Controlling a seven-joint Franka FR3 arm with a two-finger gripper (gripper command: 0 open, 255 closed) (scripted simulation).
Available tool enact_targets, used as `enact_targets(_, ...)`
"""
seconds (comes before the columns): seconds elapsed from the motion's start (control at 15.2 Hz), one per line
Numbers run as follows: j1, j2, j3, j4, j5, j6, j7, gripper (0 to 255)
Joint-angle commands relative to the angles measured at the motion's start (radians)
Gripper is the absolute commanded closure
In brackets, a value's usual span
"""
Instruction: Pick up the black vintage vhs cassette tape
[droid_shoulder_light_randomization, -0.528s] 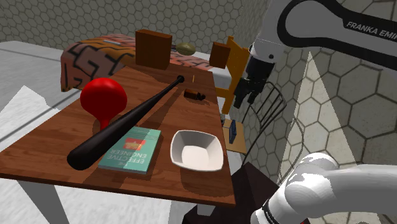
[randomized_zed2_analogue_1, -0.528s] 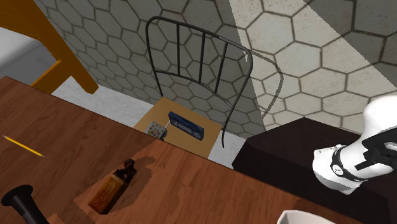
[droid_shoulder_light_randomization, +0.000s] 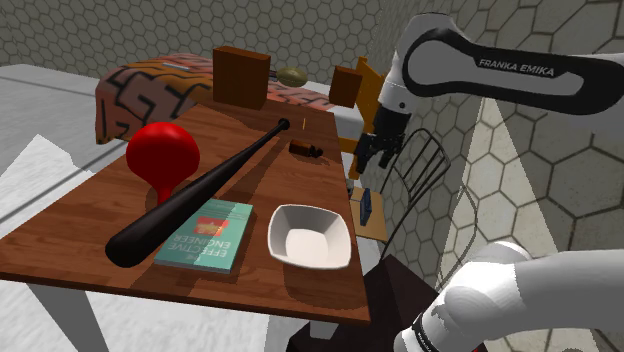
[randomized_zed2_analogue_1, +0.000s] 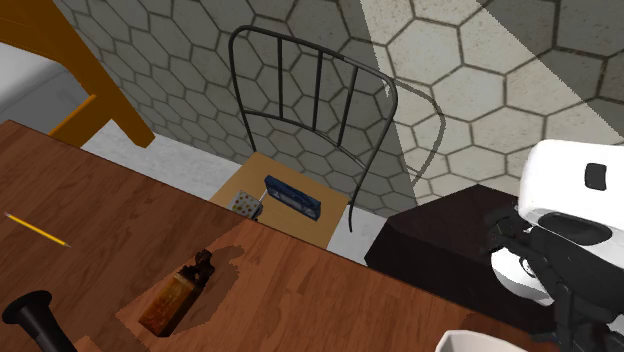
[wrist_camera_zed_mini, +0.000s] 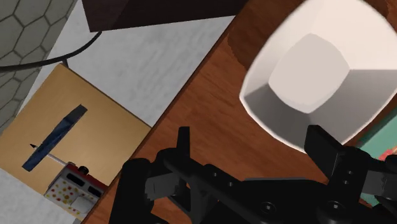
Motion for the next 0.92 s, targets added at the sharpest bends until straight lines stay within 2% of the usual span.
enact_targets(0.0, -0.02, 0.053, -0.011, -0.011, -0.011, 0.064, 0.008, 0)
enact_targets(0.86, -0.136, 0.415, -0.102, 0.012, -0.065, 0.397, 0.057, 0)
